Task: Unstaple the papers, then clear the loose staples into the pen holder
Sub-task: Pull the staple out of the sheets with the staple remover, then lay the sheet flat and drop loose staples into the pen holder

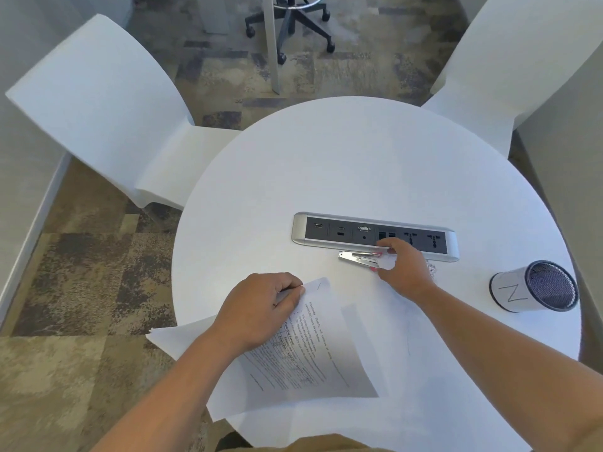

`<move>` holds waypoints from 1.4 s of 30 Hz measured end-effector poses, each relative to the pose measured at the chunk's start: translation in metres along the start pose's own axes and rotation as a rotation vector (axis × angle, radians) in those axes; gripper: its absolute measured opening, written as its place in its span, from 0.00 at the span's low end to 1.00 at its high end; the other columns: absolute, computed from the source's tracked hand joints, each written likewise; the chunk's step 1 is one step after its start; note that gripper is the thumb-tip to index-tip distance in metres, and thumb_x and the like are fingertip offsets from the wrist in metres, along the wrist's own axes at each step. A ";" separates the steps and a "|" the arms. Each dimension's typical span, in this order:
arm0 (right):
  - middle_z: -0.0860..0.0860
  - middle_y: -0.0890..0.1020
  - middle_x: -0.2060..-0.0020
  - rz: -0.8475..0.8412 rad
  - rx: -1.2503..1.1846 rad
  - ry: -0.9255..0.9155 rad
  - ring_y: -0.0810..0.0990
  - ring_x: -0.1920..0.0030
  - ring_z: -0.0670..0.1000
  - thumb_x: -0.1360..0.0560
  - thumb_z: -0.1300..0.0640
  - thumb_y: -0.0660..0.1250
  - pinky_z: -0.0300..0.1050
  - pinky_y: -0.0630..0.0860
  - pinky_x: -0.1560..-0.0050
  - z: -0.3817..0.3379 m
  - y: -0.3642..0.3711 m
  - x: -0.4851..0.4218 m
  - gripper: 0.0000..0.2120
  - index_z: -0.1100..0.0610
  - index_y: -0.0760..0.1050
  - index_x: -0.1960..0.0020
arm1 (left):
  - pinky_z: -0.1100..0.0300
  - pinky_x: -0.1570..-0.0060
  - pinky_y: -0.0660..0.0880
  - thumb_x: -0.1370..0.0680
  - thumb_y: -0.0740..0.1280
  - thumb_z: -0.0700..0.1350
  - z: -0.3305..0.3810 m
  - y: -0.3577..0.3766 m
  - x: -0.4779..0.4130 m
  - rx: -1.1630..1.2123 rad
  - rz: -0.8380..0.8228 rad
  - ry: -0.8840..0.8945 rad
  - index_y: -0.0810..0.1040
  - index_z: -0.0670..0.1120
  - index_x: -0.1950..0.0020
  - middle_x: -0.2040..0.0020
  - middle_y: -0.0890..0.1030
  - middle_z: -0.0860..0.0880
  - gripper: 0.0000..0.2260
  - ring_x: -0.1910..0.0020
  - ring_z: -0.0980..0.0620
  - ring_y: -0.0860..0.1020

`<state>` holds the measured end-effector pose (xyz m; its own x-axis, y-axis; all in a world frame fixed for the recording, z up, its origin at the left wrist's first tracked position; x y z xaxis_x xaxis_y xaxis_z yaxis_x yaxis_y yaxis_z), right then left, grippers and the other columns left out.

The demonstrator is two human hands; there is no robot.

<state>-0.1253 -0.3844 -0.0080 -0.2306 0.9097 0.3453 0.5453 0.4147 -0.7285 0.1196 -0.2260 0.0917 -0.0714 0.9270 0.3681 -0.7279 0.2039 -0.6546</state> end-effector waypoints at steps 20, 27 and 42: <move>0.55 0.86 0.62 -0.134 -0.861 0.135 0.77 0.69 0.48 0.26 0.59 0.72 0.42 0.71 0.68 -0.138 -0.066 0.226 0.06 0.59 0.84 0.61 | 0.56 0.77 0.72 0.22 0.64 0.40 0.135 -0.041 0.110 -0.377 0.540 0.791 0.76 0.52 0.38 0.51 0.83 0.49 0.15 0.73 0.46 0.76; 0.53 0.84 0.66 -0.101 -1.013 0.076 0.74 0.71 0.48 0.25 0.65 0.68 0.39 0.70 0.69 -0.154 -0.080 0.249 0.11 0.57 0.84 0.64 | 0.54 0.75 0.73 0.23 0.67 0.36 0.158 -0.052 0.145 -0.396 0.689 0.898 0.77 0.50 0.38 0.52 0.85 0.48 0.16 0.71 0.45 0.78; 0.56 0.80 0.69 -0.043 -0.978 -0.070 0.73 0.72 0.48 0.33 0.59 0.69 0.35 0.69 0.70 -0.162 -0.092 0.268 0.05 0.59 0.83 0.64 | 0.54 0.76 0.71 0.20 0.65 0.38 0.169 -0.054 0.169 -0.236 0.678 0.975 0.77 0.48 0.41 0.61 0.82 0.47 0.10 0.71 0.45 0.76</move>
<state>-0.1068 -0.1822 0.2470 -0.2961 0.9064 0.3011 0.9550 0.2766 0.1066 0.0317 -0.1336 0.3001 0.2279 0.6950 -0.6819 -0.5923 -0.4569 -0.6636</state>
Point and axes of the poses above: each hand's wrist, its own x-axis away from the middle knuckle, its own y-axis out of the palm, z = x × y, the point moved 10 cm from there along -x, towards the middle knuckle
